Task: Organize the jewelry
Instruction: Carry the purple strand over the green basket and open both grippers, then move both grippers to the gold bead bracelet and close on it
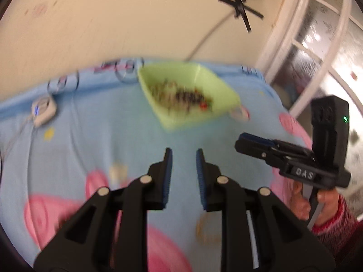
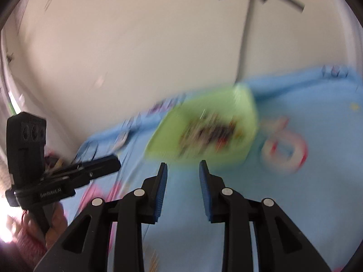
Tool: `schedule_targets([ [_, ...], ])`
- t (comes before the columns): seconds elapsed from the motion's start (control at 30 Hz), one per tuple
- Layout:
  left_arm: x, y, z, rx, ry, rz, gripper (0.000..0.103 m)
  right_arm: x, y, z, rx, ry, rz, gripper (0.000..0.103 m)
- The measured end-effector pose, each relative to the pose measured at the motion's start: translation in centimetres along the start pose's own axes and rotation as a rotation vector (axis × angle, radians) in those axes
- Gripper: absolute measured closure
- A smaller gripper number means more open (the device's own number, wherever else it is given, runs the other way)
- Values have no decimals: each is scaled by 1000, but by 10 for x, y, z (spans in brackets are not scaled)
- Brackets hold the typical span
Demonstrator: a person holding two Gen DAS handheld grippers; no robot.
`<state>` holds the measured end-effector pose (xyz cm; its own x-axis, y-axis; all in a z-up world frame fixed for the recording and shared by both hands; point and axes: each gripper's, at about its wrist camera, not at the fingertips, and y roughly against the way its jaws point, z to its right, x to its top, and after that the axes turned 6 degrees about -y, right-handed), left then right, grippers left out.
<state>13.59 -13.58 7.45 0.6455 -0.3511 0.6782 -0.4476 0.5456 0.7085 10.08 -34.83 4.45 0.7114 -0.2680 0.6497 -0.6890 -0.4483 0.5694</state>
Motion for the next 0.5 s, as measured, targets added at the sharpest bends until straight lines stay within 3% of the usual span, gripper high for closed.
schedule_targets([
  [0.13,-41,4,5,0,27,-53,65,-39,2,-12,9,5,-78,99],
  [0.3,-59,1,20,-5,2,-77,64,-64,-2,-36,-56,100,-122,99],
  [0.43,-69,-12,37,86,-89,-124,64,-78,-7,-46,-160,211,-132,99],
  [0.5,-76,-14,47,143,-152,-109,64,-81,-10,-52,-204,257,-133,99],
])
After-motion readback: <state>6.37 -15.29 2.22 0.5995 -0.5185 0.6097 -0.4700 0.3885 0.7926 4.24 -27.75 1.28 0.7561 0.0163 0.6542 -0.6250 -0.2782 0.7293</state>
